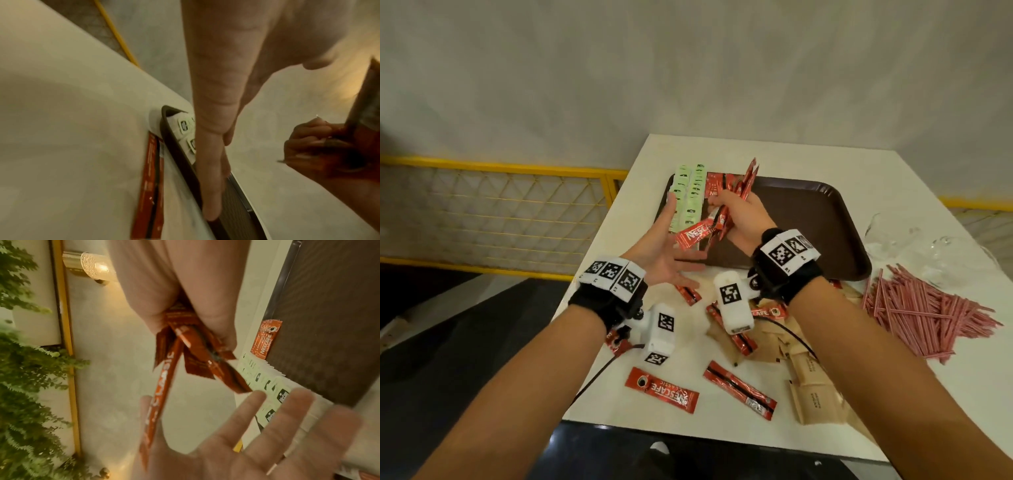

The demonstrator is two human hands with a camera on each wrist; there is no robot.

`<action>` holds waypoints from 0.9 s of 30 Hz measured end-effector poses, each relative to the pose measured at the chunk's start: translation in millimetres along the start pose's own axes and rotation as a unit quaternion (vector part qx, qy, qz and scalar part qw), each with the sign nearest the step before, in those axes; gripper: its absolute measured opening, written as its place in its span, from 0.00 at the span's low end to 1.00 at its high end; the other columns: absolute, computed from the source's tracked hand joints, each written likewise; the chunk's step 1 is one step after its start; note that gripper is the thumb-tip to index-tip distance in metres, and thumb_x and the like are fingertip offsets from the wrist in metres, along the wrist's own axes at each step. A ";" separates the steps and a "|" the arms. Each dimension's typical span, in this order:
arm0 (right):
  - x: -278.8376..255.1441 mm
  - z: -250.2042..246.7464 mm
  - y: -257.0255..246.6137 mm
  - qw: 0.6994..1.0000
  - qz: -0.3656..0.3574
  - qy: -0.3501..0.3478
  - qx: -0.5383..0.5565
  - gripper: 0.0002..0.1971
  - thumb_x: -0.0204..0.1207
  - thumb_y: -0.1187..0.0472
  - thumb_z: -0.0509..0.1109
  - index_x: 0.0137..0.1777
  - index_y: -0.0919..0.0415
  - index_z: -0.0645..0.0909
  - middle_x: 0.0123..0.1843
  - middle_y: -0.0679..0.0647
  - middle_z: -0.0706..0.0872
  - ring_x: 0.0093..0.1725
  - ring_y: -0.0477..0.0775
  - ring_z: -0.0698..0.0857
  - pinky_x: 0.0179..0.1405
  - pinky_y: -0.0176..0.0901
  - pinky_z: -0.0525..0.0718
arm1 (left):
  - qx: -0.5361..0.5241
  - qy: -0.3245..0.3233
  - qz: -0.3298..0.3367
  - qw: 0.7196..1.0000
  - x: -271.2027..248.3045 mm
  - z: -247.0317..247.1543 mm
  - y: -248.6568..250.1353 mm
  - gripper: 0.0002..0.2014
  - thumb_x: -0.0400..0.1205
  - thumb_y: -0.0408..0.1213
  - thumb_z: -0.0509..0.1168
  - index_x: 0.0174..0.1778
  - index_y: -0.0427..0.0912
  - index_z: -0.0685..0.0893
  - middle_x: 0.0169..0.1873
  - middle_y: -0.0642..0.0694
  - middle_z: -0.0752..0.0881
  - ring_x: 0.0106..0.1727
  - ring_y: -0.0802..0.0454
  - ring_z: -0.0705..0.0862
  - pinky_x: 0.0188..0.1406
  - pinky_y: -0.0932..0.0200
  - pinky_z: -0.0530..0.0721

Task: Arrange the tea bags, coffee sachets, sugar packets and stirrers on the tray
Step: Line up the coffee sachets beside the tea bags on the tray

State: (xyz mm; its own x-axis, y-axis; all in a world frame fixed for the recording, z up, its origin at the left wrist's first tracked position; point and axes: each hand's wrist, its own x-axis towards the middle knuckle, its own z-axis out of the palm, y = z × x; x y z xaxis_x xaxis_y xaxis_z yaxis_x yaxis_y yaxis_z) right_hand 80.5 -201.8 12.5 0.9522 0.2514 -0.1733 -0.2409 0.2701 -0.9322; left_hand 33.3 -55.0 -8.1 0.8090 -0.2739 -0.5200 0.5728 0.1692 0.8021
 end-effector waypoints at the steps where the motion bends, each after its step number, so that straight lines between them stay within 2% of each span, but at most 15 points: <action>1: -0.1 -0.4 0.2 1.000 -0.004 0.007 0.010 0.11 0.78 0.75 0.60 0.57 0.68 0.77 0.37 0.53 0.88 0.29 0.45 0.87 0.28 0.37 0.84 | -0.015 -0.009 -0.003 1.000 1.5 3.2 -0.6 0.53 0.57 0.79 0.58 0.70 0.44 0.76 0.63 0.31 0.81 0.63 0.32 0.81 0.57 0.34 0.81; 3: -0.3 -0.3 3.6 1.000 -0.004 0.027 0.015 0.17 0.76 0.75 0.62 0.65 0.71 0.74 0.44 0.58 0.86 0.34 0.48 0.87 0.32 0.40 0.86 | -0.021 -0.023 0.013 0.999 1.5 12.1 -1.6 0.40 0.67 0.70 0.59 0.66 0.41 0.78 0.58 0.32 0.83 0.57 0.35 0.85 0.52 0.42 0.86; 5: -1.1 -1.2 6.5 0.999 -0.001 0.040 0.015 0.18 0.75 0.75 0.64 0.64 0.71 0.74 0.42 0.57 0.84 0.37 0.52 0.85 0.36 0.44 0.86 | -0.007 -0.026 0.044 0.999 0.6 19.9 0.1 0.20 0.79 0.50 0.61 0.59 0.39 0.79 0.51 0.36 0.84 0.48 0.43 0.87 0.45 0.53 0.89; 6: -2.0 -2.8 7.0 0.999 -0.003 0.039 0.016 0.16 0.74 0.76 0.64 0.62 0.70 0.75 0.40 0.56 0.83 0.36 0.51 0.85 0.37 0.44 0.86 | 0.006 -0.033 0.049 0.998 0.4 21.8 1.7 0.11 0.82 0.39 0.61 0.55 0.37 0.79 0.48 0.38 0.84 0.43 0.47 0.88 0.41 0.59 0.90; 7: -2.1 -5.2 7.2 0.999 -0.004 0.035 0.022 0.14 0.74 0.76 0.63 0.59 0.68 0.76 0.38 0.54 0.83 0.34 0.49 0.85 0.34 0.43 0.85 | 0.025 -0.041 0.046 0.998 0.3 22.6 2.8 0.06 0.82 0.31 0.60 0.53 0.36 0.79 0.46 0.39 0.84 0.39 0.51 0.88 0.37 0.63 0.89; 9: -3.6 -8.6 6.0 0.999 -0.011 0.022 0.041 0.12 0.75 0.77 0.62 0.55 0.65 0.75 0.35 0.53 0.83 0.28 0.45 0.86 0.28 0.39 0.84 | 0.069 -0.051 0.035 0.996 3.1 21.7 1.8 0.05 0.82 0.26 0.61 0.51 0.36 0.78 0.41 0.42 0.83 0.33 0.57 0.87 0.33 0.68 0.87; 12: -0.8 -10.4 7.6 0.998 -0.020 0.014 0.058 0.10 0.76 0.76 0.63 0.53 0.64 0.76 0.35 0.52 0.84 0.30 0.45 0.86 0.31 0.41 0.84 | 0.095 -0.047 0.036 0.994 10.1 23.1 -1.9 0.01 0.83 0.31 0.61 0.48 0.37 0.76 0.36 0.44 0.79 0.26 0.59 0.79 0.24 0.71 0.80; 15: -0.7 -4.2 9.0 0.998 -0.021 0.009 0.060 0.07 0.75 0.75 0.65 0.50 0.65 0.77 0.34 0.55 0.83 0.33 0.49 0.85 0.33 0.43 0.85 | 0.077 -0.061 0.049 0.994 18.7 23.6 -2.4 0.06 0.84 0.37 0.59 0.44 0.39 0.73 0.32 0.47 0.74 0.20 0.63 0.72 0.15 0.74 0.69; 17: 3.5 0.0 11.5 0.998 -0.026 0.017 0.049 0.06 0.75 0.74 0.65 0.49 0.66 0.77 0.36 0.56 0.83 0.35 0.50 0.84 0.37 0.44 0.85 | 0.072 -0.074 0.052 0.993 22.5 21.3 1.5 0.09 0.84 0.38 0.58 0.41 0.39 0.71 0.28 0.48 0.74 0.17 0.64 0.69 0.13 0.75 0.66; 19: 6.9 3.9 12.4 0.998 -0.031 0.029 0.045 0.08 0.75 0.74 0.66 0.51 0.65 0.77 0.37 0.56 0.83 0.38 0.51 0.84 0.41 0.47 0.85 | 0.055 -0.090 0.052 0.993 22.0 17.9 7.8 0.08 0.83 0.37 0.58 0.41 0.38 0.72 0.27 0.48 0.74 0.17 0.64 0.70 0.13 0.76 0.67; 20: 8.8 5.6 11.7 0.998 -0.037 0.036 0.042 0.08 0.75 0.74 0.65 0.52 0.65 0.76 0.36 0.55 0.83 0.38 0.52 0.83 0.41 0.47 0.85 | 0.034 -0.105 0.054 0.992 20.8 16.1 11.2 0.07 0.81 0.38 0.59 0.44 0.38 0.72 0.30 0.47 0.75 0.19 0.64 0.72 0.15 0.76 0.70; 22: 11.0 8.8 8.9 0.995 -0.059 0.059 0.054 0.10 0.77 0.73 0.63 0.56 0.63 0.75 0.36 0.53 0.83 0.35 0.50 0.85 0.35 0.42 0.85 | -0.025 -0.110 0.060 0.992 20.4 9.3 17.2 0.14 0.73 0.41 0.62 0.51 0.39 0.74 0.39 0.44 0.77 0.29 0.59 0.79 0.24 0.73 0.80; 24: 14.1 13.1 7.6 0.990 -0.090 0.088 0.058 0.13 0.78 0.72 0.63 0.60 0.61 0.73 0.41 0.52 0.86 0.36 0.46 0.88 0.35 0.37 0.85 | -0.092 -0.077 0.063 0.991 23.9 0.9 21.5 0.23 0.71 0.50 0.63 0.59 0.41 0.76 0.46 0.40 0.81 0.43 0.49 0.83 0.42 0.58 0.88; 25: 15.4 15.9 8.3 0.988 -0.107 0.101 0.041 0.14 0.78 0.71 0.64 0.62 0.61 0.73 0.45 0.52 0.86 0.40 0.46 0.89 0.40 0.39 0.86 | -0.117 -0.061 0.059 0.989 27.2 -2.4 22.1 0.26 0.73 0.55 0.62 0.60 0.41 0.77 0.47 0.38 0.82 0.48 0.44 0.83 0.49 0.49 0.87; 27: 16.8 23.4 11.0 0.985 -0.131 0.113 -0.019 0.17 0.77 0.69 0.66 0.65 0.60 0.71 0.53 0.54 0.86 0.50 0.49 0.88 0.52 0.45 0.85 | -0.168 -0.071 0.037 0.983 30.4 -2.0 25.6 0.32 0.78 0.63 0.54 0.60 0.37 0.79 0.48 0.35 0.85 0.52 0.39 0.83 0.53 0.39 0.84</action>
State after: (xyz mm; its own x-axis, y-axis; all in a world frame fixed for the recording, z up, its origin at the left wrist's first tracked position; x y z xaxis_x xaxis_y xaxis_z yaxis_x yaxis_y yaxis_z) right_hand 89.5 -172.9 6.8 0.9993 -0.0367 0.0121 0.0213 0.2625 -0.9647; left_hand 72.9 -57.1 -4.0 0.8375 -0.3735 -0.3989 0.5433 0.4902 0.6816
